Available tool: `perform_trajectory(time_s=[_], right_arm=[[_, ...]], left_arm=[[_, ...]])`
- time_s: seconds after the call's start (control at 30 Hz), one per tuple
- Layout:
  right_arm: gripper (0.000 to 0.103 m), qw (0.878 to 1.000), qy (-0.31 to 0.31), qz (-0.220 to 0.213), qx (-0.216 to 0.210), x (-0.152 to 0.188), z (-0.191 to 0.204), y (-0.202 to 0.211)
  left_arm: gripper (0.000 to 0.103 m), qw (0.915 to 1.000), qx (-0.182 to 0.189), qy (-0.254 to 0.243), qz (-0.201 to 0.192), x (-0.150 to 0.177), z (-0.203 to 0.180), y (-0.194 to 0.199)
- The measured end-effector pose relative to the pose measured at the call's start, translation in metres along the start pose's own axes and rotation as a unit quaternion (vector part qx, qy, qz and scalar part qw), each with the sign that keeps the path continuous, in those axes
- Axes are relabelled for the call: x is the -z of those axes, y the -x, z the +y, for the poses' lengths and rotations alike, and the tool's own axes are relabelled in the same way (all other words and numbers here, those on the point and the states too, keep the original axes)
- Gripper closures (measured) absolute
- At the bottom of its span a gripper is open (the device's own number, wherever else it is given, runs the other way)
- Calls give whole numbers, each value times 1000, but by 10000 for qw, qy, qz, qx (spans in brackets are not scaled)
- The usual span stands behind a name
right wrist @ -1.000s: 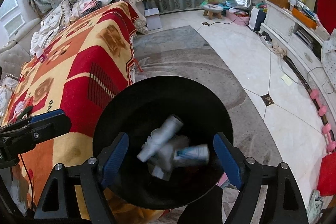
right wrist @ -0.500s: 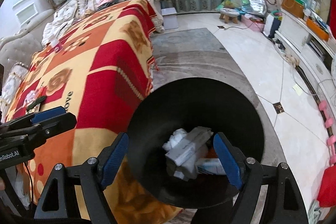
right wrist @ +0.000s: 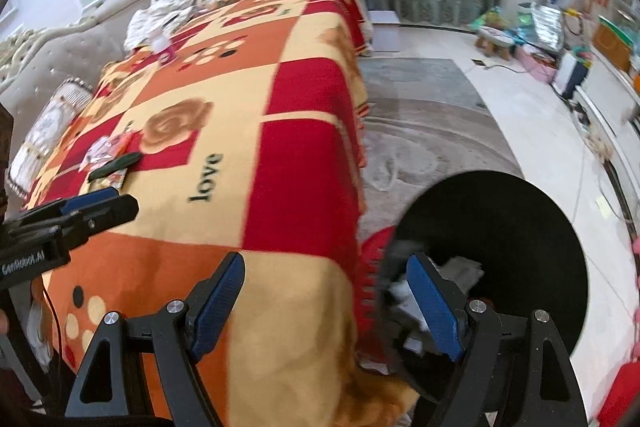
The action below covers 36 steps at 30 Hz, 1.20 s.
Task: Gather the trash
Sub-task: 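Move both open tools back over the remaining trash on the bed, then grasp the crumpled tissue with left tool while right tool grasps pink wrapper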
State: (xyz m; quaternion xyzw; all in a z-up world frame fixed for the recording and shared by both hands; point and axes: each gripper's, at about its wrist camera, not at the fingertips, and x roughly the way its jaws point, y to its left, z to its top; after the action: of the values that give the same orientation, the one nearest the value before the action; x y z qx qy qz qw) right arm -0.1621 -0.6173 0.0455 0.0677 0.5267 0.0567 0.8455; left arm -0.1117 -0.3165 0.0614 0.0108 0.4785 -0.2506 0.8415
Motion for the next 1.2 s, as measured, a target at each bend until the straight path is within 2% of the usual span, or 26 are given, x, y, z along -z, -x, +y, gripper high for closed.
perform_trajectory(time_s=[0.17,0.4,0.63,0.7,0.8,0.87,0.9,1.0,1.2], right_arm=[[22,9995,245,40,-202,-8,31,-10],[22,9973,590,147,-412,-18,72,-27],[22,9951,784,170,-571,-28,100,-37],[22,9944,847,169,-617,-31,108,-39],[22,9929,965,179,-678,-36,122,-43],[22,9919,1027,181,-729,-40,130,-46],[22,9913,1061,190,-759,-43,135,-49],[22,9896,1140,183,-857,-49,148,-52],[22,9848,1289,144,-1153,-62,181,-58]], left_arm=[[45,9986,-294,429,-114,2,50,16],[46,9925,-675,992,-228,6,122,28],[47,9883,-894,1226,-147,-3,160,14],[50,9883,-885,1240,-101,-6,166,7],[65,9894,-801,1209,37,-11,170,-5],[82,9897,-753,1211,120,-12,172,-10],[86,9899,-703,1220,149,-11,174,-11],[91,9908,-647,1181,117,-7,177,-3],[92,9910,-638,1177,85,12,190,24]])
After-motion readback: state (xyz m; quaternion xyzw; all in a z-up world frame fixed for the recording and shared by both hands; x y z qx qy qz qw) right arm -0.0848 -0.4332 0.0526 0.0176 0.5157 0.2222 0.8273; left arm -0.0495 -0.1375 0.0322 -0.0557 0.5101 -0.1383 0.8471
